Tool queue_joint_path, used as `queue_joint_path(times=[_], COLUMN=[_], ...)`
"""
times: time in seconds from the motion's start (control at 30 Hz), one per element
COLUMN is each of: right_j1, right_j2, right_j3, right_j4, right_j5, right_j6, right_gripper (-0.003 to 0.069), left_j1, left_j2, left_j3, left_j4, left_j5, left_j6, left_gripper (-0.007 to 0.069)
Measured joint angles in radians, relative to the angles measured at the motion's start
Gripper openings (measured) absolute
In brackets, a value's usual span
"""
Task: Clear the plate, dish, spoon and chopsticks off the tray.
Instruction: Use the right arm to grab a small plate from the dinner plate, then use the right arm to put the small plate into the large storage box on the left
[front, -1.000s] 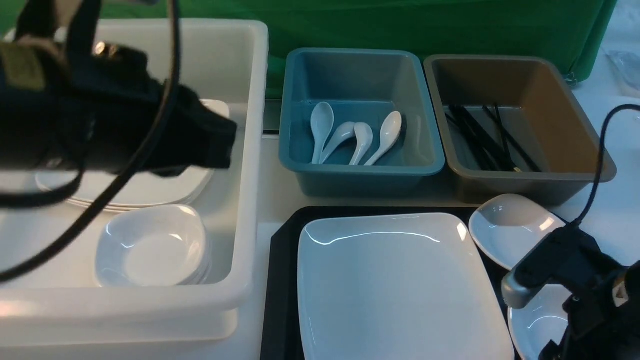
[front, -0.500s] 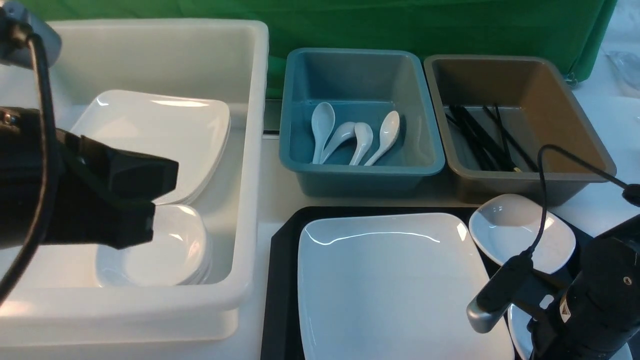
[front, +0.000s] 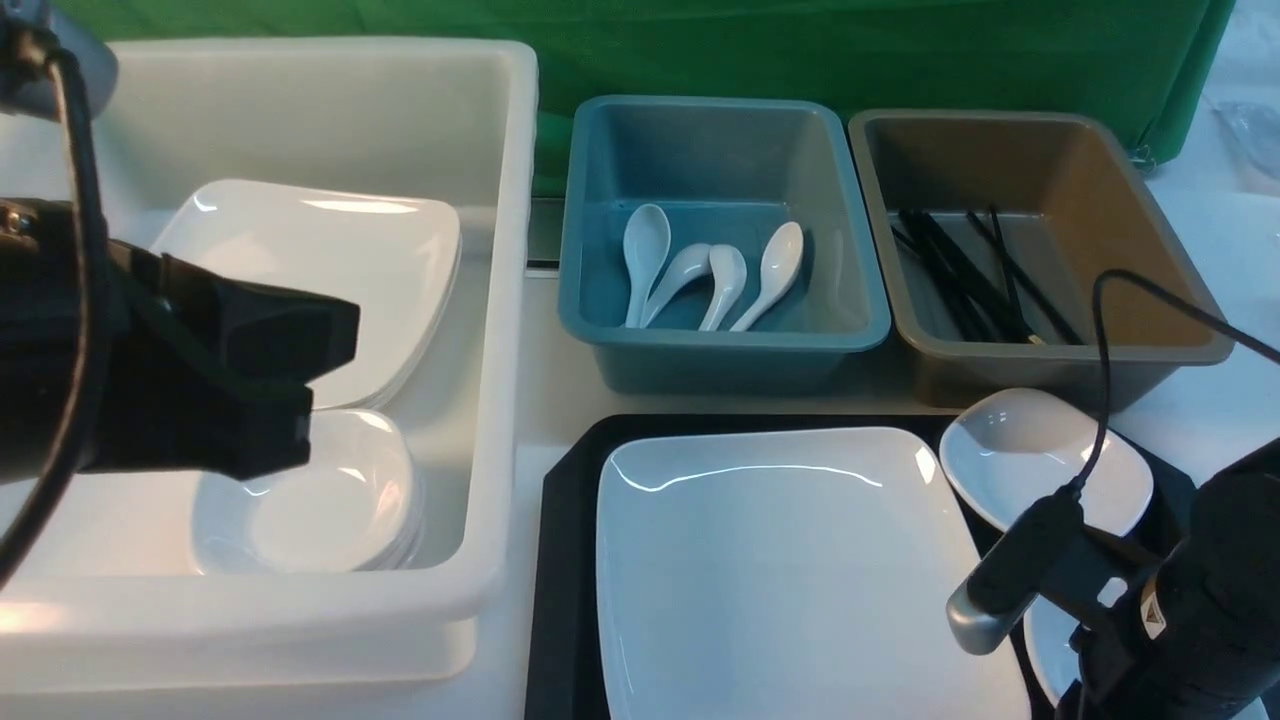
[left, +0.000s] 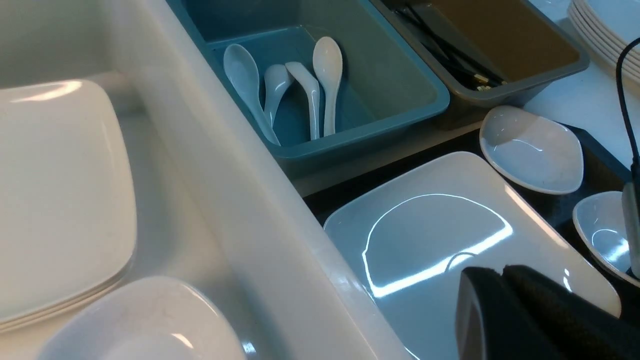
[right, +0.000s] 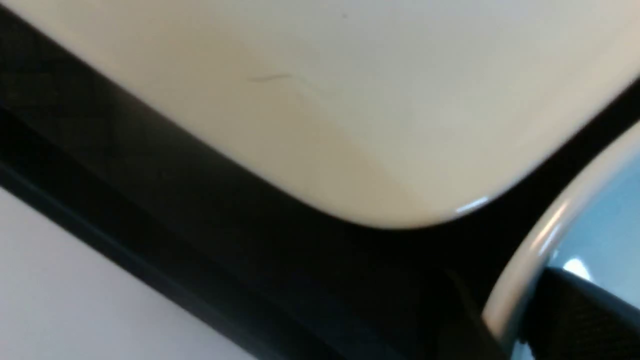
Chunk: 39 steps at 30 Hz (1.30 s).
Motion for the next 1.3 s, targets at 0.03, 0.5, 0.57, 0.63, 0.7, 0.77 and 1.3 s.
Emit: queue_joint_path(times=[0.03,0.5,0.57,0.63,0.7,0.77,1.3], right_j1=[0.000,0.000,0.001,0.021,0.057,0.125,0.550], right_j2=[-0.022,-0.356,-0.338,-0.296,-0.251,-0.182,0.426], right_j3=[-0.007,-0.428,-0.529,-0.620,-0.680,-0.750,-1.295], right_j4=[0.001,0.044,0.117,0.223,0.283,0.320,0.325], right_j5=[0.019,0.219,0.216,0.205,0.199,0.195,0.101], right_j6=[0.003,0.083,0.038,-0.031,-0.061,-0.082,-0.150], right_gripper=[0.0200,0.0067,0.0067,0.0067,0.0067,0.0067,0.0067], left_j1=[0.000,0.000,0.018,0.065,0.117,0.196,0.794], left_j2=[0.000,0.001,0.001,0.001,0.001,-0.003,-0.177], left_j3=[0.000,0.000,0.000,0.000,0.000,0.000,0.070], left_j4=[0.000,0.301,0.427,0.519,0.543,0.530,-0.106], left_j5=[-0.001,0.084,0.145,0.215,0.250,0.272,0.219], left_j6=[0.000,-0.336,-0.435,-0.502,-0.516,-0.499,-0.020], left_gripper=[0.0011,0.0012,0.0013,0.0013,0.0013,0.0014,0.0014])
